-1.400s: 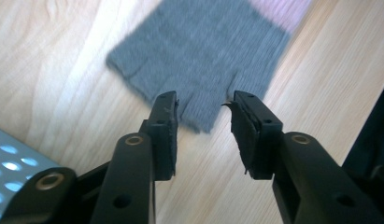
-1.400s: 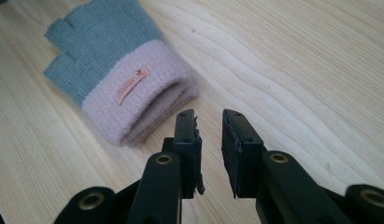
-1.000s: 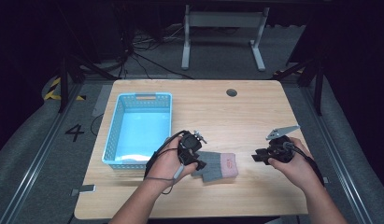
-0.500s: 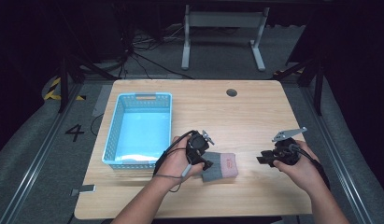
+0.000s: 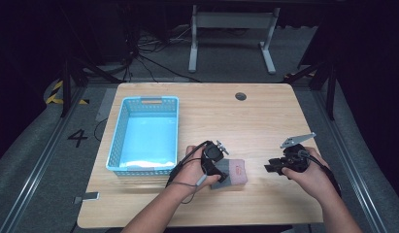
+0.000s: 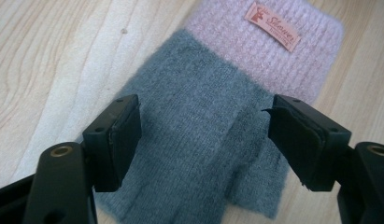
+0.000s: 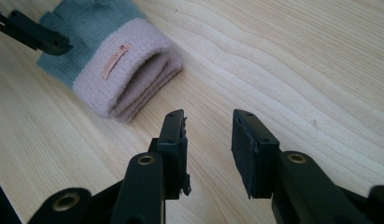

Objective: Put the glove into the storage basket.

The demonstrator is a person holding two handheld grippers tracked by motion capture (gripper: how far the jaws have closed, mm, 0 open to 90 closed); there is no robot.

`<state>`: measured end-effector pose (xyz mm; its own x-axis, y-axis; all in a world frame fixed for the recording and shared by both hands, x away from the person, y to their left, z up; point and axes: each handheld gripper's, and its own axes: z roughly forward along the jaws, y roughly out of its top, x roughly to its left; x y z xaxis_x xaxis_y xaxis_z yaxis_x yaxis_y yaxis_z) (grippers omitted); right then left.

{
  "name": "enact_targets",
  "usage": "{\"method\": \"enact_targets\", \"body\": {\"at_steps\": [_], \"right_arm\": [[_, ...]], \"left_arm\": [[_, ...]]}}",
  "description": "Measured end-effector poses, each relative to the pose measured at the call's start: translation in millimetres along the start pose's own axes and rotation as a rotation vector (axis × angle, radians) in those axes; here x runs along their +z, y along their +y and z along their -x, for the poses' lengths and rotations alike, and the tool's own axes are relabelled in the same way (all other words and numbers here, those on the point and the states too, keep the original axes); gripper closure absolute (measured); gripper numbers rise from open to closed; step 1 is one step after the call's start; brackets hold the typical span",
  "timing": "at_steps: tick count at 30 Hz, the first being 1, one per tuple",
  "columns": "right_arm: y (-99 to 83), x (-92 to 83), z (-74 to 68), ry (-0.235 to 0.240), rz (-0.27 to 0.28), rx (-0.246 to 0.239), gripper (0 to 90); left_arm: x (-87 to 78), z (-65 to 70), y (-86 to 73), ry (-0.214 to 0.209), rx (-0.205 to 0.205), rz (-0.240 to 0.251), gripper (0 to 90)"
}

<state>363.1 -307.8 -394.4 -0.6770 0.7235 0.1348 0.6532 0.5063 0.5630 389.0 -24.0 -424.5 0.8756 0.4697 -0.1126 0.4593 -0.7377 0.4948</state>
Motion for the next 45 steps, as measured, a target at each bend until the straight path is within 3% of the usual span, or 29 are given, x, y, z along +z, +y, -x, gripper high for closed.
{"method": "enact_targets", "body": {"at_steps": [7, 22, 39, 45], "right_arm": [[0.0, 1.9, -1.4, 0.007, 0.0, 0.0, 64.3], [0.2, 4.5, -2.3, 0.008, 0.003, -0.003, 62.2], [0.4, 7.8, -3.1, 0.008, 0.002, -0.002, 60.8], [0.4, 7.8, -3.9, 0.006, 0.01, -0.014, 59.6]], "left_arm": [[8.7, 3.1, 1.8, 0.039, 0.032, -0.024, 25.8], [17.1, 8.4, 5.3, 0.073, 0.08, -0.082, 25.9], [17.9, 13.1, 13.1, 0.087, 0.076, -0.148, 36.9], [17.0, 17.4, 14.6, 0.08, 0.095, -0.158, 50.3]]}}
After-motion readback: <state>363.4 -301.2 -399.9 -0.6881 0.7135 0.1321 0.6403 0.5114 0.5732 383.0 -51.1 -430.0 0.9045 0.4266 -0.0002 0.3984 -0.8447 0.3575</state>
